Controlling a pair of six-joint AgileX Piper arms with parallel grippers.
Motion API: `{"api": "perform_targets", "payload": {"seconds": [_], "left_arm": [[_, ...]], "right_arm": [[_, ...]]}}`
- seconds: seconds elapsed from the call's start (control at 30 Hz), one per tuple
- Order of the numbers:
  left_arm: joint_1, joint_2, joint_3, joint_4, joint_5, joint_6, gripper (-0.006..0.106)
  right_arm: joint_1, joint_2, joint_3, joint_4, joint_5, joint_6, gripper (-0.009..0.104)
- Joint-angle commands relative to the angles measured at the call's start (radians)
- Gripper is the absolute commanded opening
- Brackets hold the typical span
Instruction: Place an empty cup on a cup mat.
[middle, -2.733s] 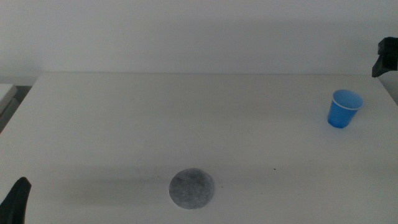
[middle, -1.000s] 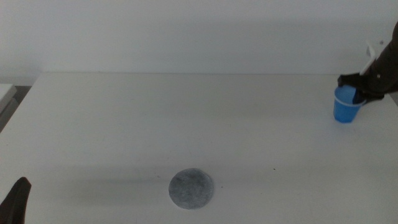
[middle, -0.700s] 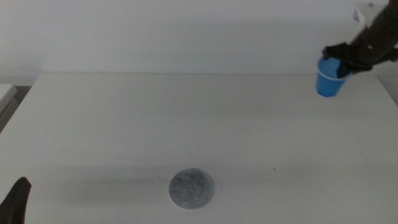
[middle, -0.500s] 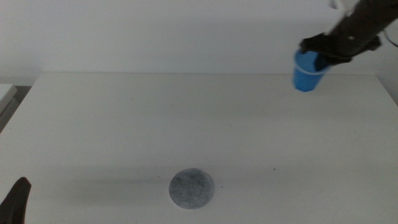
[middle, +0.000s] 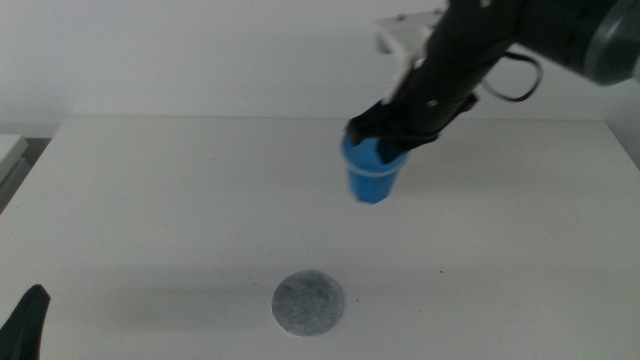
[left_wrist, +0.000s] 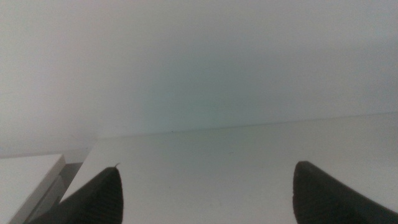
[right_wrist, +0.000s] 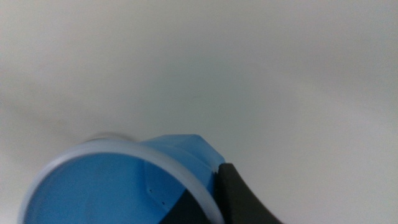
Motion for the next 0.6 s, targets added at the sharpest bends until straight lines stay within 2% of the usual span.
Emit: {"api": "perform_targets", "payload": {"seconds": [0.0,0.3,0.57], "left_arm": [[-0.002,-0.004,0.000,-0.003,-0.005,-0.003,0.094],[-0.002,-0.004,0.000,-0.003,-0.005,-0.003,0.094],[-0.002,-0.004,0.000,-0.003,-0.005,-0.003,0.094]], "right_arm": [[0.046,-0.011,-0.006,0.000,0.001,0.020,-0.002],[0.170,-0.011,-0.006,0.005,0.001,0.033,-0.002],[0.201,0.029,-0.004,0.005,0.001,0.066,-0.002]]}}
